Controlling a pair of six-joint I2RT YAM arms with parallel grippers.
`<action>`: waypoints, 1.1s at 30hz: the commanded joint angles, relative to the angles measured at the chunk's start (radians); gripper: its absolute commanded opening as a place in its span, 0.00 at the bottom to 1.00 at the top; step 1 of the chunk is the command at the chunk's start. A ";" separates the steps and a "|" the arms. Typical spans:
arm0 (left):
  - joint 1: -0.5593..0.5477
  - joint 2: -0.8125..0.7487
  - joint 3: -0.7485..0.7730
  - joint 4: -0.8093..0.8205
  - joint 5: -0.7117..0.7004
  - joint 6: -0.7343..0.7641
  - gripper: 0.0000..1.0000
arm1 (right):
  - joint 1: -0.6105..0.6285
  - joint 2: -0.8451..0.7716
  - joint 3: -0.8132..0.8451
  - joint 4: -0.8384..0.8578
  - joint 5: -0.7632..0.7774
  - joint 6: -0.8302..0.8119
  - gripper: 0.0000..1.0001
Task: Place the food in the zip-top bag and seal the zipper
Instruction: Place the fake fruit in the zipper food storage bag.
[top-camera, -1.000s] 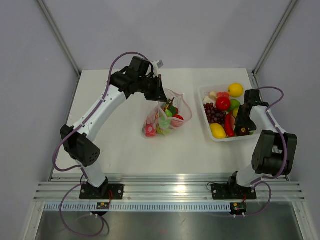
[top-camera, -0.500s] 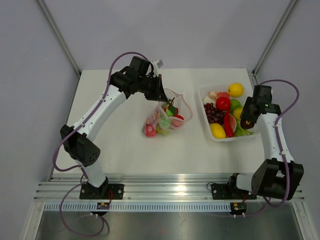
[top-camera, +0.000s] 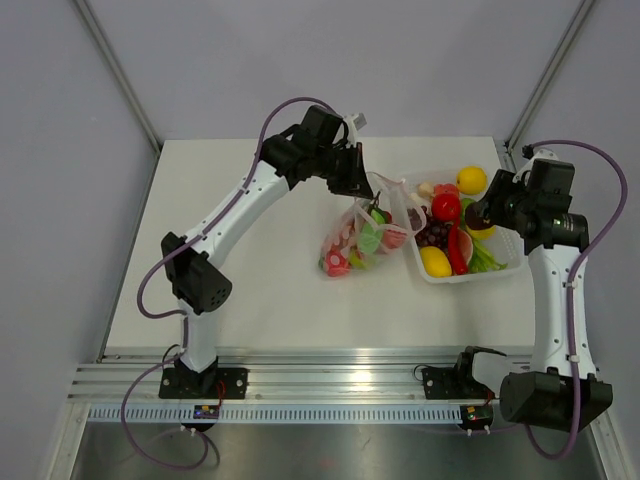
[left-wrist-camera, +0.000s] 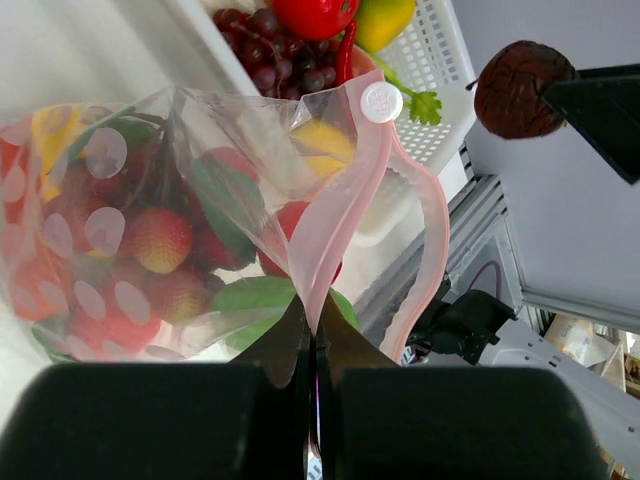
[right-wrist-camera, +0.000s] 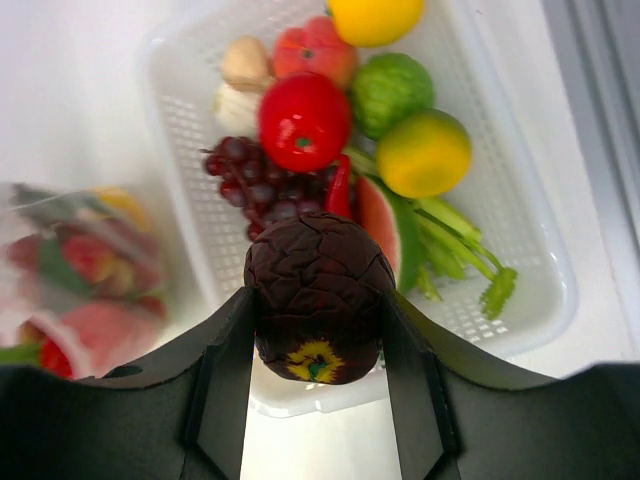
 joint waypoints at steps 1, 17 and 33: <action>-0.008 0.030 0.098 0.044 0.040 -0.047 0.00 | -0.002 -0.057 0.074 0.007 -0.183 0.020 0.28; -0.023 0.057 0.097 0.050 0.051 -0.061 0.00 | 0.429 0.036 0.128 0.145 -0.190 0.126 0.29; -0.022 -0.021 0.031 -0.010 0.076 0.057 0.00 | 0.535 0.086 0.171 0.098 0.088 0.049 0.74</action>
